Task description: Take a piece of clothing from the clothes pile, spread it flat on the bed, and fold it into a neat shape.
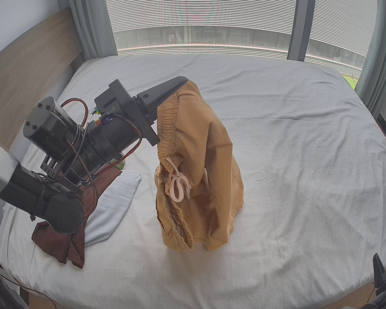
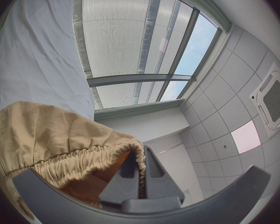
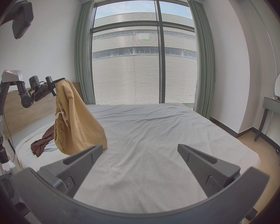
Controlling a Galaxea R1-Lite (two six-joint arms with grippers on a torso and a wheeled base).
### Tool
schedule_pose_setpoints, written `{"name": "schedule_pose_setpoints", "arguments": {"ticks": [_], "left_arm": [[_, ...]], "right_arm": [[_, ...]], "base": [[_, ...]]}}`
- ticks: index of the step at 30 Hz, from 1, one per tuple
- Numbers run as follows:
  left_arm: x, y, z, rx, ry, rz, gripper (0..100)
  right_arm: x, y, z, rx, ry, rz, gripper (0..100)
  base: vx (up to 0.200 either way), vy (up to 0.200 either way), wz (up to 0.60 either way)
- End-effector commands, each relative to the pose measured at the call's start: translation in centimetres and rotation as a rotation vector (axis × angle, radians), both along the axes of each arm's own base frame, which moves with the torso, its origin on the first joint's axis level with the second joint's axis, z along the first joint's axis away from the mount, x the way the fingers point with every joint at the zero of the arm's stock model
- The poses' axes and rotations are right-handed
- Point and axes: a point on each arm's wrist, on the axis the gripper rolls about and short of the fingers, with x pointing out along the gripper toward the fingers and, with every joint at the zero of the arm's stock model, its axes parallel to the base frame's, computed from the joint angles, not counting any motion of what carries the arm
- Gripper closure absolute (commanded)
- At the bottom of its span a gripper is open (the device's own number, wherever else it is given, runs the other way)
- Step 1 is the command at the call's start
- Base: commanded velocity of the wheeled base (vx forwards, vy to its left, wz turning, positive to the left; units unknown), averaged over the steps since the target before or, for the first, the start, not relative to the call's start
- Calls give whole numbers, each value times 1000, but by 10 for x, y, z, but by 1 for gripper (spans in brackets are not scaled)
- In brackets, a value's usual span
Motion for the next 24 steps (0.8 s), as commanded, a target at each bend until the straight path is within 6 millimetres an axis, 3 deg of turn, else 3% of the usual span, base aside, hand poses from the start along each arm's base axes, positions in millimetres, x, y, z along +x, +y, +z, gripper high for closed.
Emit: {"name": "schedule_pose_setpoints", "arguments": {"ticks": [1, 9, 12, 13, 15, 18, 19, 24], "left_arm": [[1, 0, -2, 12, -7, 6, 100], [1, 0, -3, 23, -21, 17, 100], [0, 0, -3, 23, -21, 17, 100], [1, 0, -2, 20, -23, 16, 100], [1, 0, -1, 19, -28, 17, 100], [0, 1, -1, 20, -28, 17, 100], [2, 1, -3, 23, -22, 22, 100], [10, 16, -3, 38, -47, 82, 100]], "right_arm": [[0, 0, -5, -5, 1, 4, 0], [0, 0, -3, 1, -14, 9, 0], [-14, 0, 55, 36, -312, 4, 0], [-9, 0, 100, 45, -372, 10, 0], [23, 0, 118, 58, -234, 61, 0], [50, 5, 116, 120, -89, 191, 0], [69, 13, 114, 194, 25, 279, 0], [118, 34, 118, 307, 213, 341, 0]], "base": [[0, 0, 0], [0, 0, 0], [0, 0, 0], [0, 0, 0], [0, 0, 0], [0, 0, 0], [0, 0, 0], [0, 0, 0]]}}
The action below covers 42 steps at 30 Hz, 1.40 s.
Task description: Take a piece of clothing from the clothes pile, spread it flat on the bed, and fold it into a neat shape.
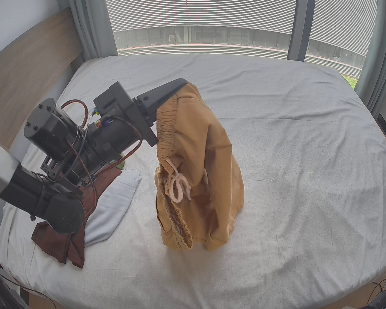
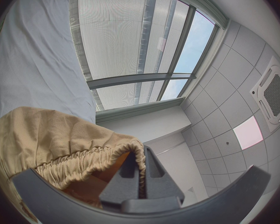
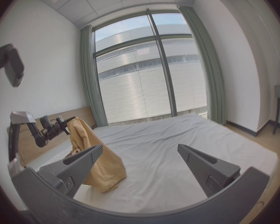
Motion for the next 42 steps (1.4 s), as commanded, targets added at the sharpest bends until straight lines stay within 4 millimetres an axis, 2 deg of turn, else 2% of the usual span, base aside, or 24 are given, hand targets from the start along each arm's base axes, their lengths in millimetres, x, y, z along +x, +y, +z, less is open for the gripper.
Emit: {"name": "schedule_pose_setpoints", "arguments": {"ticks": [1, 2, 3, 8, 12, 22, 24, 25, 35, 42], "left_arm": [[9, 16, 0, 14, -23, 66, 100], [9, 16, 0, 14, -23, 66, 100], [11, 22, 0, 14, -24, 85, 100], [12, 27, 2, 11, -29, 96, 100], [12, 26, 2, 11, -29, 95, 100], [13, 30, 3, 11, -30, 109, 100], [13, 31, 3, 10, -31, 110, 100], [14, 32, 3, 10, -31, 112, 100], [10, 31, 7, 5, -41, 106, 100], [9, 32, 3, 13, -27, 108, 100]], "right_arm": [[116, 38, 37, 141, 399, 268, 0], [116, 38, 37, 141, 399, 268, 0], [134, 48, 32, 142, 429, 284, 0], [167, 62, 19, 199, 500, 314, 0], [180, 68, 11, 233, 543, 348, 0], [230, 89, -29, 352, 801, 360, 0], [232, 90, -31, 354, 810, 357, 0], [245, 95, -40, 364, 837, 349, 0], [285, 115, -87, 442, 882, 343, 0], [302, 127, -101, 500, 922, 353, 0]], "base": [[0, 0, 0], [0, 0, 0], [0, 0, 0], [0, 0, 0], [0, 0, 0], [0, 0, 0], [0, 0, 0], [0, 0, 0], [0, 0, 0], [0, 0, 0]]}}
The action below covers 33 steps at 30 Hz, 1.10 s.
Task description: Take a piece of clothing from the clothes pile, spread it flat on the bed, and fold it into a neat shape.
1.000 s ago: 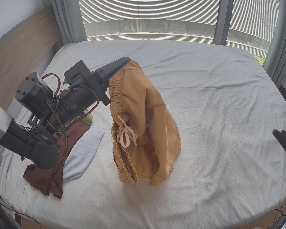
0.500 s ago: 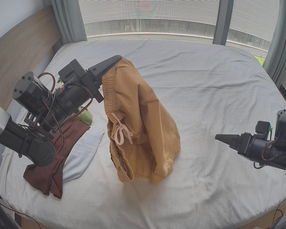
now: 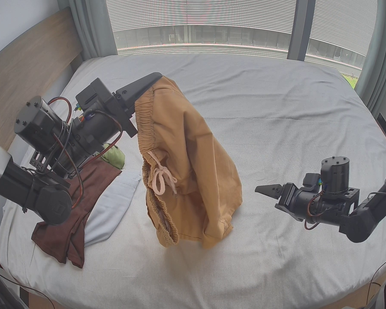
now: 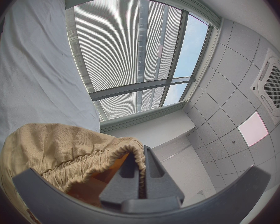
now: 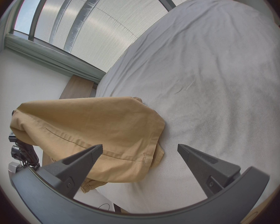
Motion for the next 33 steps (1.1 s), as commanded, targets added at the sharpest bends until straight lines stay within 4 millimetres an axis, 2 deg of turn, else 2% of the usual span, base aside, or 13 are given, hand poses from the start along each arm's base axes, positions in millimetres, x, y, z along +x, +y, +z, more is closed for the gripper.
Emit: {"name": "schedule_pose_setpoints", "arguments": {"ticks": [1, 8, 17, 24, 33], "left_arm": [[-1, 1, -3, 5, 10, 1, 100], [-1, 1, -5, 20, 3, 12, 100], [0, 0, -6, 21, 6, 10, 100], [-1, 1, -5, 18, 3, 11, 100], [0, 1, -5, 18, 2, 12, 100]], "right_arm": [[15, 10, -26, -10, 68, 17, 0], [35, 22, -41, 42, 118, -5, 0], [49, 39, -63, 54, 163, 3, 0], [56, 56, -68, 103, 193, 3, 0], [61, 66, -85, 96, 217, 13, 0]], "base": [[0, 0, 0], [0, 0, 0], [0, 0, 0], [0, 0, 0], [0, 0, 0]]}}
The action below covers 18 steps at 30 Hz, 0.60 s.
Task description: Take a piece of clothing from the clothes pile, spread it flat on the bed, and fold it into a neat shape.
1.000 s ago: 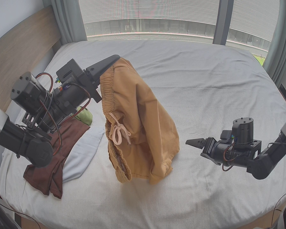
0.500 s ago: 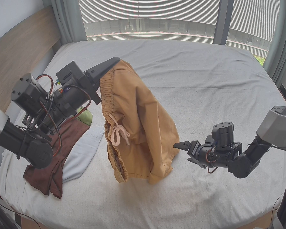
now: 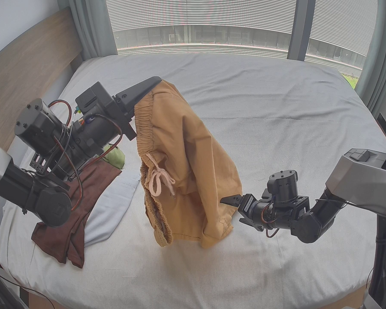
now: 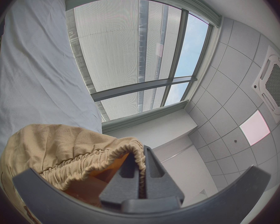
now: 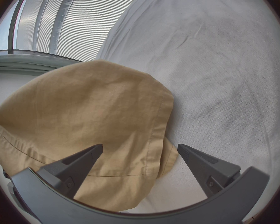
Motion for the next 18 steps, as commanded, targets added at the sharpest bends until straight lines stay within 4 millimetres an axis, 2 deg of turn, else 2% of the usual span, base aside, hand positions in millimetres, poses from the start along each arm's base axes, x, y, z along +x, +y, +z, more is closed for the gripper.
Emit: {"name": "schedule_pose_setpoints", "arguments": {"ticks": [1, 4, 6, 18], "left_arm": [[1, 0, -1, 1, 2, 1, 100], [2, -1, -1, 1, 2, 1, 100], [2, -1, 0, -1, -2, 1, 100], [2, 0, 0, -1, -4, 4, 100]], "right_arm": [[2, 6, -13, -9, 19, 10, 0], [4, 7, -13, -6, 16, 9, 0], [3, 17, -10, 13, 16, 19, 0], [2, 43, -2, 27, 31, 58, 0]], "base": [[0, 0, 0], [0, 0, 0], [0, 0, 0], [0, 0, 0]]}}
